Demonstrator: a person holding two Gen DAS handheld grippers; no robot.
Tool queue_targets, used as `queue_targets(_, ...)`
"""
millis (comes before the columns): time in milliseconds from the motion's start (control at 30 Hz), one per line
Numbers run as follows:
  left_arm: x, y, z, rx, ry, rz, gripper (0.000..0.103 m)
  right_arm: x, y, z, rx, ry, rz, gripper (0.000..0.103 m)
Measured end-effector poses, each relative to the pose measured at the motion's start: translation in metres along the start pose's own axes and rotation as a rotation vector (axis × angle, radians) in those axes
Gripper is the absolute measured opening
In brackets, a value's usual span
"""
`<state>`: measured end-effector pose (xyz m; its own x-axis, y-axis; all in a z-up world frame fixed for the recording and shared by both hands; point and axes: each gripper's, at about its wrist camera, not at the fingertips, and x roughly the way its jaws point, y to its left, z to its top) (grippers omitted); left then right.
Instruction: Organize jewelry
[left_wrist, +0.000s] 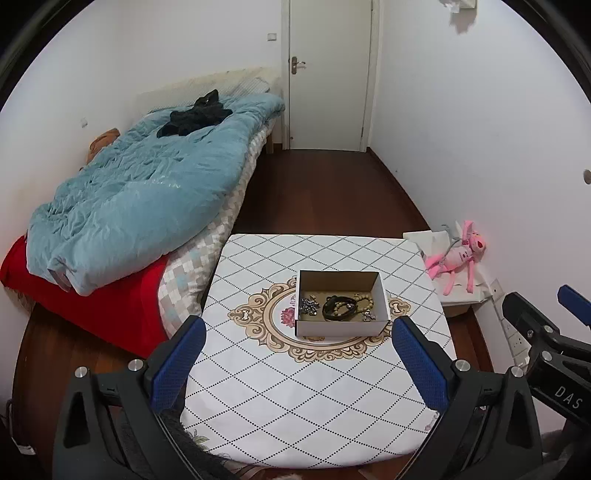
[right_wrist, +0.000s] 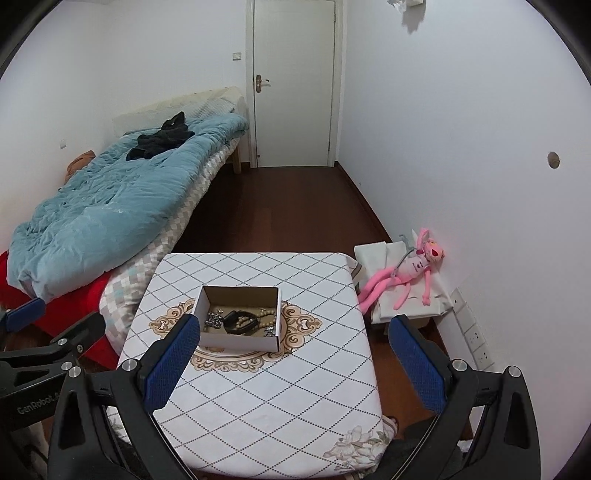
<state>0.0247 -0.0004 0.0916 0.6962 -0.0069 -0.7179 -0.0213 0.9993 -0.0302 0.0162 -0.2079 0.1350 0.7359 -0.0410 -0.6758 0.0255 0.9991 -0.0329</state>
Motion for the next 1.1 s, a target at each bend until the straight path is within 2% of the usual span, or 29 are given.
queue_targets(300, 0.042, 0.005, 0.015, -0.010, 0.062, 0.048, 0.103, 0.050, 0.000, 0.014, 0.008, 0.070, -0.027, 0.103)
queue_targets(667, 0.088, 0.005, 0.021, -0.003, 0.146, 0.064, 0.103, 0.108, 0.009, 0.020, -0.021, 0.166, -0.035, 0.103)
queue_targets(1100, 0.099, 0.005, 0.021, -0.008, 0.176, 0.055, 0.103, 0.134, 0.009, 0.013, -0.014, 0.226, -0.026, 0.103)
